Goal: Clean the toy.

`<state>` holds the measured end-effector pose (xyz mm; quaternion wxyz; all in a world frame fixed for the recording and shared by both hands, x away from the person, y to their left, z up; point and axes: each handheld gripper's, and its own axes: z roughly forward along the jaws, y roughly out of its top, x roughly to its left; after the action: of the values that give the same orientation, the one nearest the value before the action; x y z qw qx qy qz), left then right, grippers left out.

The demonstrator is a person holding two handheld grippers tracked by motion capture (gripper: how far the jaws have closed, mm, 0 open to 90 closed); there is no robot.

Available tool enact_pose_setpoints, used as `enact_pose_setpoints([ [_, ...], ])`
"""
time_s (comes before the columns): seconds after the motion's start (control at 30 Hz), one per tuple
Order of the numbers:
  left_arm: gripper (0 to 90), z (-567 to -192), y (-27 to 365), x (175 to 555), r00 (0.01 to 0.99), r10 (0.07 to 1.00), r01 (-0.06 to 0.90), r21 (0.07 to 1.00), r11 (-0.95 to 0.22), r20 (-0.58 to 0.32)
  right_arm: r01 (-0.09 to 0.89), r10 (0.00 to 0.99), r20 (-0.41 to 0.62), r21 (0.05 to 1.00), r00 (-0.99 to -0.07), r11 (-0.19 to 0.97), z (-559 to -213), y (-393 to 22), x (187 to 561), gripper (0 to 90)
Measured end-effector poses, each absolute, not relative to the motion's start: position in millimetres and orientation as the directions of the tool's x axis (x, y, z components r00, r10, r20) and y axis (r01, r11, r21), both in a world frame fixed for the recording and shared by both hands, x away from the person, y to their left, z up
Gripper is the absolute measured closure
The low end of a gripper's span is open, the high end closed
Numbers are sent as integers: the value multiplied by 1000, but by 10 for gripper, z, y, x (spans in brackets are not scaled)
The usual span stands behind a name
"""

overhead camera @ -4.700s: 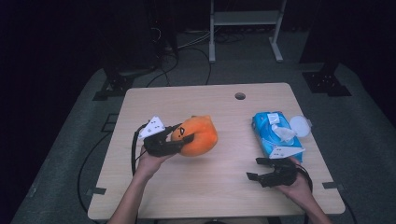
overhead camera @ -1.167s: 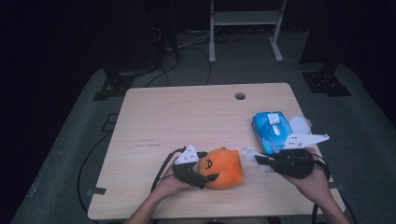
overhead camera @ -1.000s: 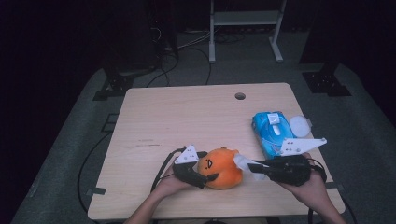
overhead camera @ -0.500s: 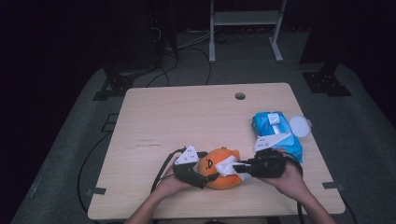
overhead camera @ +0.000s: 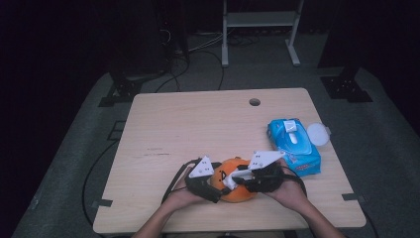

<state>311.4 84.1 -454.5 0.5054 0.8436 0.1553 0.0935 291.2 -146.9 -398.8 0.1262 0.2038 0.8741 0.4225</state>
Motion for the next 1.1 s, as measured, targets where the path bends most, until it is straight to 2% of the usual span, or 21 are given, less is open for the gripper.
enact_pose_setpoints([
  [0.1, 70, -4545, 843, 3120, 940, 341, 172, 878, -446, -11, 258, 481, -48, 795, -875, 550, -4043, -1464, 2898, 622],
  [0.13, 31, -4549, 840, 3113, 950, 312, 165, 876, -454, -18, 260, 486, -57, 787, -872, 559, -4096, -1451, 2871, 703],
  [0.2, 26, -4551, 842, 3105, 954, 299, 147, 876, -460, -3, 266, 473, -51, 772, -880, 577, -4089, -1456, 2851, 757],
  [0.27, 32, -4541, 831, 3075, 954, 297, 114, 875, -470, 35, 292, 471, -16, 766, -882, 573, -4031, -1516, 2867, 791],
  [0.37, 42, -4539, 795, 3082, 945, 326, 133, 874, -467, 31, 334, 492, 31, 771, -870, 542, -3989, -1679, 2899, 816],
  [0.57, 43, -4545, 807, 3130, 925, 379, 192, 871, -453, -7, 389, 579, 29, 767, -815, 510, -4034, -1975, 2858, 819],
  [0.63, 43, -4546, 799, 3136, 923, 385, 198, 870, -452, -10, 398, 581, 41, 767, -813, 503, -4047, -1988, 2833, 820],
  [0.77, 44, -4549, 760, 3162, 905, 424, 239, 870, -432, -38, 340, 522, 22, 782, -852, 522, -4043, -1761, 2721, 820],
  [0.87, 43, -4541, 790, 3168, 911, 410, 239, 868, -435, -45, 315, 517, -19, 774, -856, 549, -4069, -1663, 2745, 821],
  [0.97, 35, -4520, 825, 3174, 923, 373, 252, 880, -403, -94, 346, 543, 10, 782, -840, 519, -4076, -1785, 2819, 821],
  [1.1, 46, -4519, 823, 3172, 931, 359, 223, 881, -418, -66, 378, 594, 20, 789, -804, 485, -4096, -1952, 2855, 821],
])
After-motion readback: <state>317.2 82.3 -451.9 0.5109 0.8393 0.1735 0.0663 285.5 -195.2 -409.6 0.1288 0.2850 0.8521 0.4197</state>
